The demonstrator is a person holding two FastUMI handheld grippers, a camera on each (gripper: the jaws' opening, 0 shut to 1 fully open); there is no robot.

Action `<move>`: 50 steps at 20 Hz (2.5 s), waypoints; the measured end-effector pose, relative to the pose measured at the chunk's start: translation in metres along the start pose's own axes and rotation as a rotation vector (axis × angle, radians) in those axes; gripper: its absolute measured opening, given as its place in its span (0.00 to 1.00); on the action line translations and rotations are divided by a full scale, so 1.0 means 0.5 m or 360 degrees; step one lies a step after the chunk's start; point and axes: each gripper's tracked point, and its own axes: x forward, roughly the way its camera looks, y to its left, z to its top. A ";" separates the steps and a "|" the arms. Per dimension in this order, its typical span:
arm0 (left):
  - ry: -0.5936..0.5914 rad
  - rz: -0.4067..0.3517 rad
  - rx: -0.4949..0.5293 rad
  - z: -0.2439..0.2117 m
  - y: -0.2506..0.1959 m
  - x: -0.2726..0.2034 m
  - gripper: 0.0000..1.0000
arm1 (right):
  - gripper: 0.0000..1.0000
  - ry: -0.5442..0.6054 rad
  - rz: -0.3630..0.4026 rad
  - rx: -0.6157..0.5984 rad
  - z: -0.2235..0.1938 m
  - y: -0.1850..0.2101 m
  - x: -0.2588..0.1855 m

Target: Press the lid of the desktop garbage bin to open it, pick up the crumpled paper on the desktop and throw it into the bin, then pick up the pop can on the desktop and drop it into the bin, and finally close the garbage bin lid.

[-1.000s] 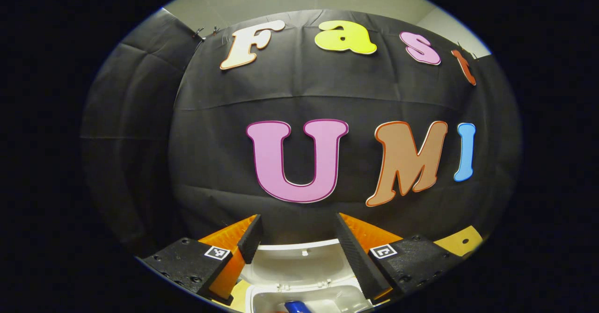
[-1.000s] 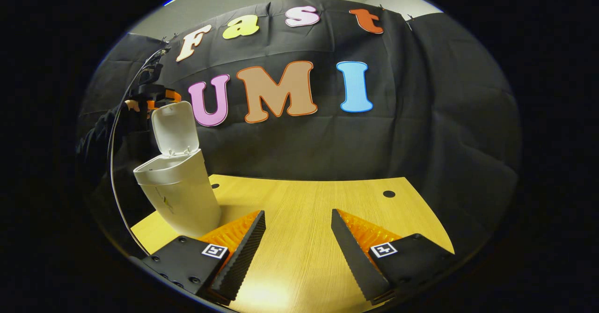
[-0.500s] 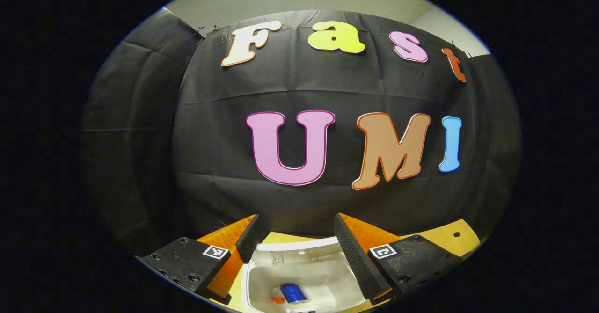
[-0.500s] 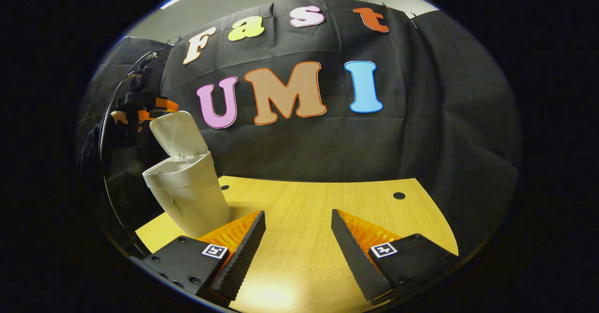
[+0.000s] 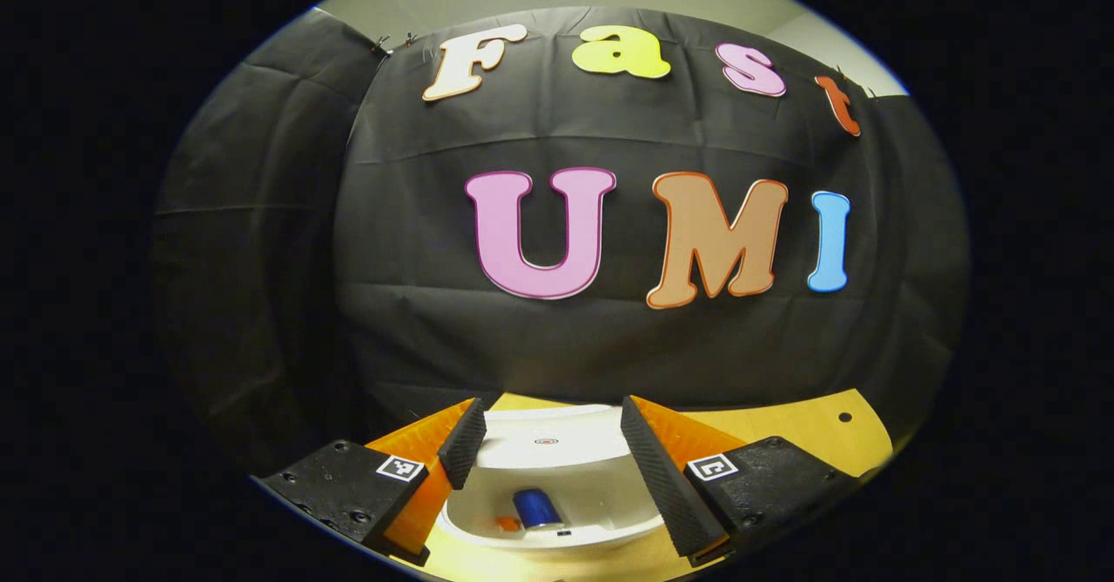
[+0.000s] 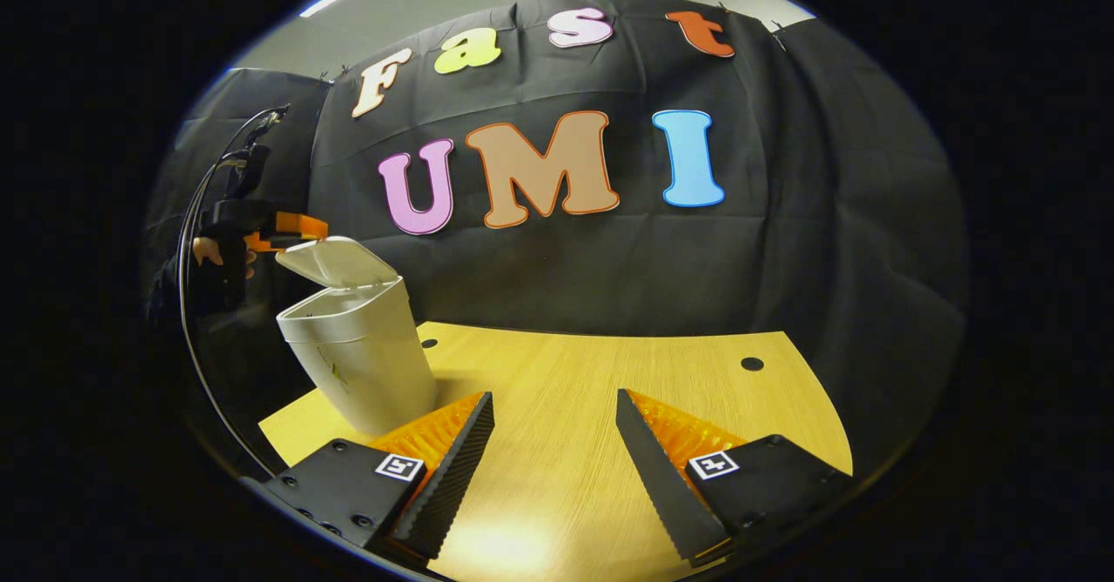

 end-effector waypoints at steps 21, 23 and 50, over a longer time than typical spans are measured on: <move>0.0093 -0.0050 0.0014 -0.173 -0.029 -0.005 0.95 | 0.95 0.0053 0.0067 -0.0012 -0.027 0.015 0.015; 0.0040 -0.0102 -0.0040 -0.155 -0.062 -0.021 0.94 | 0.95 -0.0014 0.0054 0.0007 0.006 0.009 0.006; -0.0602 -0.0632 0.0053 -0.050 -0.408 -0.320 0.93 | 0.94 -0.0646 -0.0270 0.0056 0.178 -0.046 -0.185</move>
